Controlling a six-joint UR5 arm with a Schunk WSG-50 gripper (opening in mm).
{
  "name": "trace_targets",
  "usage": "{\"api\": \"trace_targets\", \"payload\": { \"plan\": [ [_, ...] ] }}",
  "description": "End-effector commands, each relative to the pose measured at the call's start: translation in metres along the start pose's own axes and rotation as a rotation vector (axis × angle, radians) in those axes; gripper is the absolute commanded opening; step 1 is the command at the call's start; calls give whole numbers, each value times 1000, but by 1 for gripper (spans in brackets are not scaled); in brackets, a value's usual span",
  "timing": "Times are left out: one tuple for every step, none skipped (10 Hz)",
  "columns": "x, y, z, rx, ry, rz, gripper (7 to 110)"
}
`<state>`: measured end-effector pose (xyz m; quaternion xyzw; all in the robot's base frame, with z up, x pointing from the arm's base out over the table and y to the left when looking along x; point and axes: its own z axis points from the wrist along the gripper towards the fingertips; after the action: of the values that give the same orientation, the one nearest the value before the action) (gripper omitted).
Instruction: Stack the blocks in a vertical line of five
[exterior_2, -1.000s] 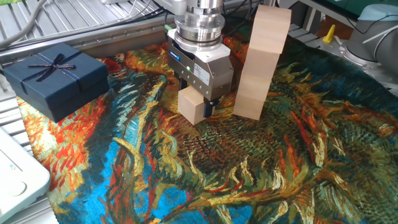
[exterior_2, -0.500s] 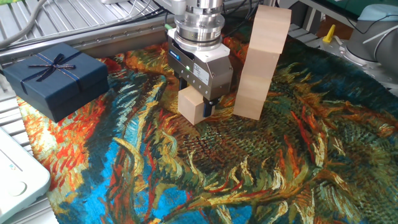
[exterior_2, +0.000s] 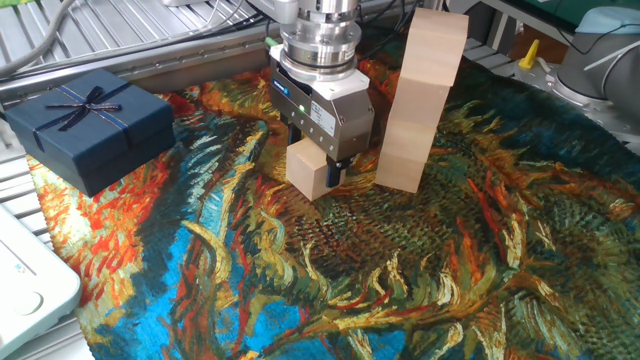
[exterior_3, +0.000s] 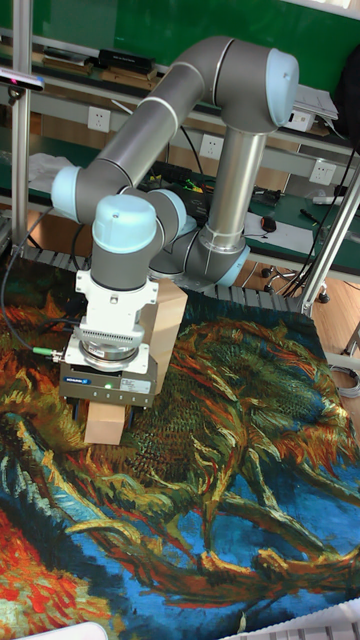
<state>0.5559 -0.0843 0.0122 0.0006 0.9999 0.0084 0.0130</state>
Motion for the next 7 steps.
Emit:
{"api": "trace_targets", "payload": {
  "plan": [
    [-1, 1, -2, -9, 0, 17, 7],
    [-1, 2, -2, -10, 0, 17, 7],
    [-1, 2, -2, -10, 2, 17, 7],
    [-1, 2, -3, -10, 3, 15, 7],
    [0, 2, -3, -12, 8, 11, 7],
    [0, 0, -4, -4, 10, 6, 7],
    [-2, 1, -5, -9, 2, -11, 7]
  ]
}}
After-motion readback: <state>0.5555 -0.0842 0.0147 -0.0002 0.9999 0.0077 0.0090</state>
